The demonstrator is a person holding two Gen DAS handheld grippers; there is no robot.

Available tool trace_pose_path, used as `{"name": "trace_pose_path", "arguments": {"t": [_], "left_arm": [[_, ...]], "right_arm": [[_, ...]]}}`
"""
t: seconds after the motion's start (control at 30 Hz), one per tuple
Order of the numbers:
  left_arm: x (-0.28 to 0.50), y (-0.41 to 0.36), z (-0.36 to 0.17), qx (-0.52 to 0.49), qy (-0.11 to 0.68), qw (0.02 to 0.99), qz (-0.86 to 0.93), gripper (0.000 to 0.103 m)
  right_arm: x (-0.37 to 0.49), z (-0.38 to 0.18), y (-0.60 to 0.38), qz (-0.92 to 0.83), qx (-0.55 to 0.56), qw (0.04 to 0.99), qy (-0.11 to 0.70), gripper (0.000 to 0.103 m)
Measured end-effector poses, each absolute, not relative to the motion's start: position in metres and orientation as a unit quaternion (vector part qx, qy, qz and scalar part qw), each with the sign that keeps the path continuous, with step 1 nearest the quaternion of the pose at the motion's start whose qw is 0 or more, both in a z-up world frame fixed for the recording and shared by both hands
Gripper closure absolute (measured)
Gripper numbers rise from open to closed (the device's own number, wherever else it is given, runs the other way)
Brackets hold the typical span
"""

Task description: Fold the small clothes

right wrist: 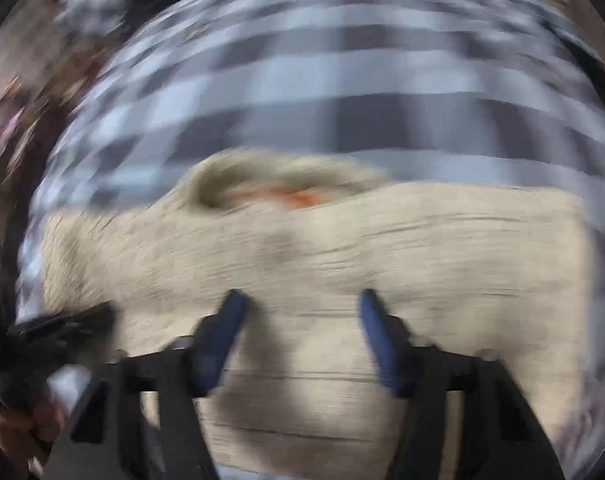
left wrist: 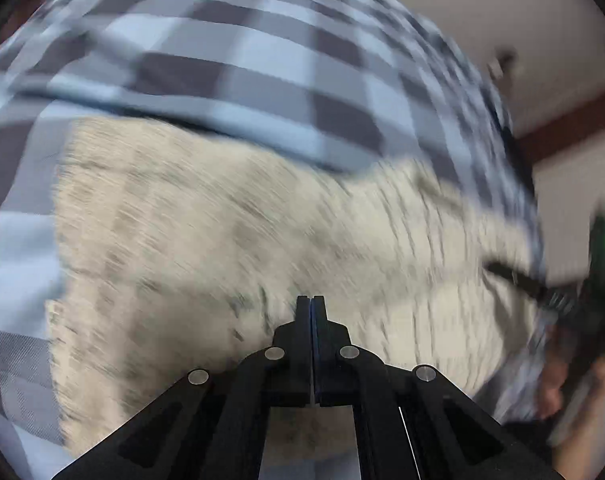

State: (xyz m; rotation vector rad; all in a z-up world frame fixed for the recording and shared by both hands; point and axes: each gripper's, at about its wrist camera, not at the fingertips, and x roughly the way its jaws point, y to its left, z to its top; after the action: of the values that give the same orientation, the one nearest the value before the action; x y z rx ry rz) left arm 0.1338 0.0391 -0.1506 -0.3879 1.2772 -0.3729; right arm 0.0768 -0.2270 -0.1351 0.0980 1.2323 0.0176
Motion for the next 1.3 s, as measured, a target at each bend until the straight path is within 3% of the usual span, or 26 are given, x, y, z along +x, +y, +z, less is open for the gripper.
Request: {"name": "trace_pose_path", "arguments": {"t": [0.03,0.13,0.23,0.27,0.43,0.57,0.67,0.8,0.93,1.0,1.3], "left_arm": [[0.139,0.052,-0.146,-0.179,0.581,0.779,-0.151,0.100],[0.150,0.081,-0.127,-0.120,0.554,0.821,-0.070,0.100],[0.145,0.097,-0.112,0.022,0.513,0.853,0.091,0.100],[0.141,0.103,-0.101,0.021,0.487,0.867,0.101,0.100],[0.130,0.079,-0.074,-0.101,0.464,0.877,-0.072,0.100],[0.133,0.033,-0.111,-0.127,0.542,0.802,-0.216,0.100],[0.140,0.029,-0.142,-0.112,0.558,0.799,-0.196,0.100],[0.155,0.057,-0.150,-0.165,0.523,0.816,-0.184,0.100],[0.167,0.074,-0.156,-0.178,0.491,0.846,-0.111,0.100],[0.180,0.078,-0.161,-0.120,0.504,0.855,-0.010,0.100],[0.163,0.118,-0.094,-0.184,0.494,0.850,-0.007,0.100]], "right_arm": [[0.076,-0.131,-0.250,-0.054,0.040,0.816,0.574,0.050],[0.073,-0.139,-0.313,-0.226,0.014,0.778,0.586,0.013],[0.060,-0.137,-0.363,-0.265,0.123,0.759,0.582,0.013],[0.055,-0.126,-0.364,-0.279,0.127,0.771,0.558,0.013],[0.066,-0.089,-0.294,-0.176,0.054,0.865,0.467,0.011],[0.093,-0.119,-0.241,-0.029,0.020,0.857,0.514,0.012],[0.108,-0.155,-0.244,-0.078,-0.055,0.822,0.561,0.011],[0.108,-0.153,-0.308,-0.103,0.068,0.810,0.573,0.007],[0.099,-0.139,-0.357,-0.271,0.006,0.793,0.545,0.005],[0.097,-0.145,-0.389,-0.295,0.036,0.768,0.568,0.005],[0.063,-0.102,-0.391,-0.320,0.109,0.807,0.484,0.004]]}}
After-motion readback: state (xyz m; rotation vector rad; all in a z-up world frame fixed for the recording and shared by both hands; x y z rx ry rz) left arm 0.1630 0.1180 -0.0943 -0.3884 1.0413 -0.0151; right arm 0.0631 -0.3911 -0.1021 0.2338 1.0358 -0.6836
